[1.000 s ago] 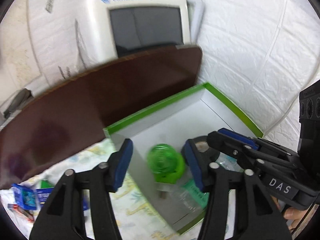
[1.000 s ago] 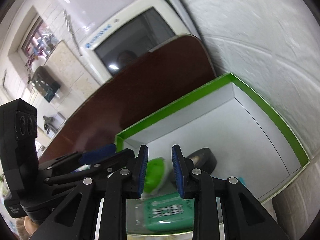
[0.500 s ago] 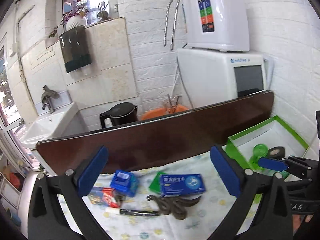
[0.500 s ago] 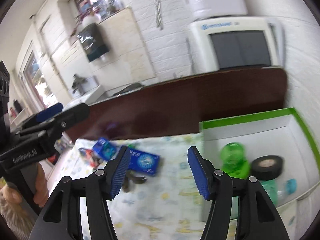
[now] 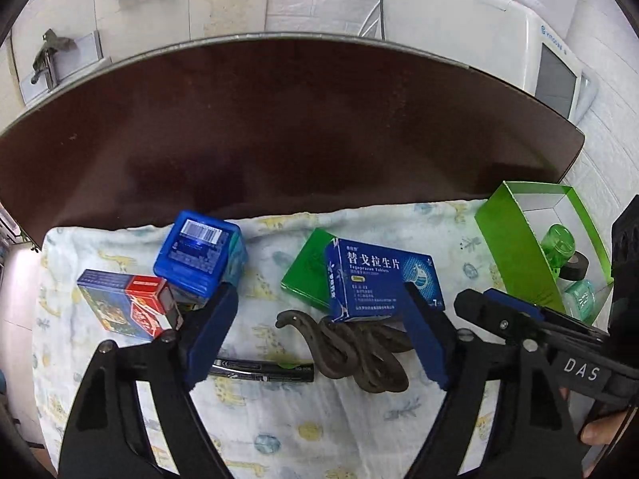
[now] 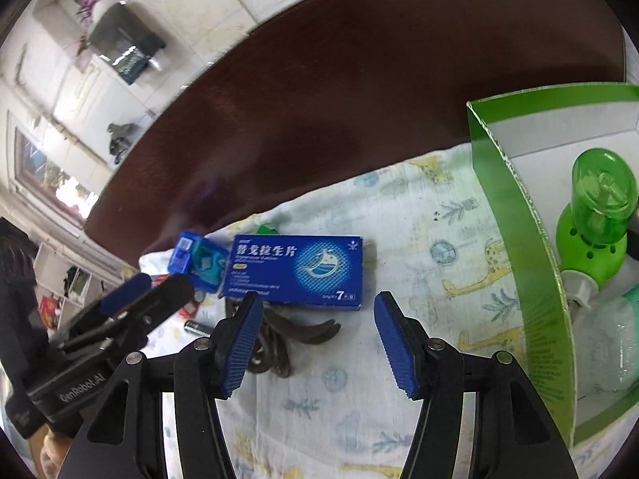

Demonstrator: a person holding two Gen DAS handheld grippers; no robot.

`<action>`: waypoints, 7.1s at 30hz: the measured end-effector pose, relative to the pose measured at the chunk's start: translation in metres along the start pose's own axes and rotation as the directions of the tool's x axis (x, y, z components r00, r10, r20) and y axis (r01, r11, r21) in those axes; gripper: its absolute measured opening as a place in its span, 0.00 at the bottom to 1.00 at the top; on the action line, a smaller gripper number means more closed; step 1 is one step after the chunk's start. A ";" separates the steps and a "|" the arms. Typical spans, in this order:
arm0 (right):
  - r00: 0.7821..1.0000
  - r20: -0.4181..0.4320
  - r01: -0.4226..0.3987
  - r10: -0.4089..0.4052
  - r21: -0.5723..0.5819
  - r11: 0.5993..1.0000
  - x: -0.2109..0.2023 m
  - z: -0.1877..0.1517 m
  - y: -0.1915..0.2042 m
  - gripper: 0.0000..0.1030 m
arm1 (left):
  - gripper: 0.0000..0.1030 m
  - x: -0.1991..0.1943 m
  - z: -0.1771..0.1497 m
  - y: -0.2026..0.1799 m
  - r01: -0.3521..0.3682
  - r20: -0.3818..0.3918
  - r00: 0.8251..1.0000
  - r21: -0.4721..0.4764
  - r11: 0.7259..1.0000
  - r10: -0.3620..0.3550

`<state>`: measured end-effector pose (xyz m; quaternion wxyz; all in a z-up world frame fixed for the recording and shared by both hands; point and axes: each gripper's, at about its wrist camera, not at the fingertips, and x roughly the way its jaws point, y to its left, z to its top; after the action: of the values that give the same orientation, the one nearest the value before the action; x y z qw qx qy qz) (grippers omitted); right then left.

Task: Organize rigid objects
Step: 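Close the right tool on the blue medicine box, then carry the medicine box into the green box and open the right tool, then withdraw the right tool from the box toward the table, then close the right tool on the tangled dark grey rubber hooks, then lift the rubber hooks with the right tool and carry them over the box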

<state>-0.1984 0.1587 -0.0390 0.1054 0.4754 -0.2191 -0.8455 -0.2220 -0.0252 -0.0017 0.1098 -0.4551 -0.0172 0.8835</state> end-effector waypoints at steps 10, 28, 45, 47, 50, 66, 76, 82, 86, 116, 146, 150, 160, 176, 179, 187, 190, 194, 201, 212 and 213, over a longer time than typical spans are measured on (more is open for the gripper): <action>0.997 -0.071 -0.020 0.028 0.113 0.993 0.036 0.010 -0.018 0.52 | 0.33 0.036 0.003 -0.014 0.089 -0.113 0.990 0.050 0.995 -0.083; 0.997 -0.023 -0.070 0.069 -0.022 0.997 0.021 0.010 0.004 0.40 | 0.31 0.010 0.007 -0.032 0.025 -0.015 1.000 0.139 0.990 -0.023; 0.982 0.187 -0.032 0.038 -0.035 0.999 -0.095 0.026 -0.038 0.40 | 0.31 -0.043 0.027 -0.126 0.080 0.100 0.989 0.284 0.955 -0.113; 0.978 0.205 -0.028 0.032 -0.023 0.999 -0.104 0.030 -0.049 0.40 | 0.31 -0.043 0.029 -0.140 0.092 0.101 0.987 0.300 0.949 -0.128; 0.973 0.232 -0.013 0.014 -0.003 1.000 -0.118 0.033 -0.063 0.40 | 0.31 -0.043 0.033 -0.159 0.111 0.099 0.984 0.326 0.939 -0.151; 0.957 0.270 0.087 -0.102 0.070 0.994 -0.143 0.064 -0.151 0.40 | 0.31 0.015 0.043 -0.246 0.175 0.000 0.982 0.383 0.907 -0.190; 0.966 0.232 0.095 -0.114 0.091 0.991 -0.118 0.073 -0.178 0.40 | 0.31 0.052 0.052 -0.247 0.184 -0.054 0.983 0.361 0.914 -0.176; 0.973 0.200 0.095 -0.112 0.092 0.991 -0.099 0.078 -0.178 0.40 | 0.31 0.066 0.052 -0.237 0.181 -0.083 0.983 0.350 0.919 -0.162; 0.979 0.172 0.098 -0.114 0.100 0.990 -0.087 0.078 -0.178 0.40 | 0.30 0.072 0.050 -0.232 0.182 -0.100 0.983 0.345 0.921 -0.157; 0.973 0.225 0.050 -0.041 -0.036 0.998 -0.131 0.059 -0.088 0.40 | 0.49 -0.024 0.027 -0.113 0.025 0.093 0.994 0.258 0.966 -0.050; 0.994 -0.067 0.057 -0.086 -0.352 0.934 0.012 -0.046 0.023 0.40 | 0.48 0.012 -0.059 0.033 0.050 0.020 0.998 0.129 0.990 -0.053; 0.991 -0.048 0.097 -0.126 -0.394 0.914 0.023 -0.049 0.026 0.40 | 0.48 0.019 -0.058 0.034 0.036 0.010 0.999 0.148 0.988 -0.038; 0.997 -0.031 0.053 -0.070 -0.374 0.926 0.039 -0.035 0.021 0.40 | 0.47 0.040 -0.055 0.026 0.039 -0.042 0.999 0.247 0.968 -0.029; 0.999 -0.035 -0.018 0.008 -0.284 0.959 0.040 -0.007 -0.001 0.40 | 0.49 0.057 -0.056 -0.003 0.173 -0.122 0.983 0.373 0.912 -0.137; 1.000 -0.028 -0.003 -0.006 -0.305 0.952 0.040 -0.006 0.002 0.40 | 0.49 0.056 -0.054 -0.002 0.187 -0.121 0.981 0.364 0.912 -0.153; 1.000 -0.013 0.015 -0.021 -0.353 0.935 0.044 -0.007 0.003 0.48 | 0.66 0.050 -0.053 0.009 0.194 -0.093 0.981 0.347 0.918 -0.172; 1.000 -0.018 0.002 -0.009 -0.361 0.933 0.045 -0.007 0.004 0.48 | 0.69 0.042 -0.055 0.017 0.205 -0.078 0.979 0.337 0.919 -0.190; 1.000 -0.021 -0.011 0.004 -0.373 0.928 0.046 -0.007 0.005 0.48 | 0.69 0.043 -0.051 0.023 0.229 -0.070 0.973 0.300 0.926 -0.218; 0.998 -0.025 -0.057 0.051 -0.388 0.920 0.049 -0.005 0.007 0.48 | 0.69 0.058 -0.041 0.017 0.230 -0.098 0.973 0.302 0.925 -0.210; 0.996 -0.037 -0.087 0.079 -0.400 0.912 0.051 -0.001 0.011 0.47 | 0.63 0.057 -0.038 0.014 0.231 -0.094 0.973 0.295 0.927 -0.212; 0.996 -0.040 -0.090 0.081 -0.397 0.913 0.051 -0.001 0.012 0.47 | 0.63 0.056 -0.039 0.013 0.230 -0.093 0.973 0.297 0.927 -0.211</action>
<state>-0.2242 0.1282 -0.0724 0.2392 0.4435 -0.0617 -0.8616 -0.2244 -0.0291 -0.0707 0.2779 -0.4536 0.0720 0.8437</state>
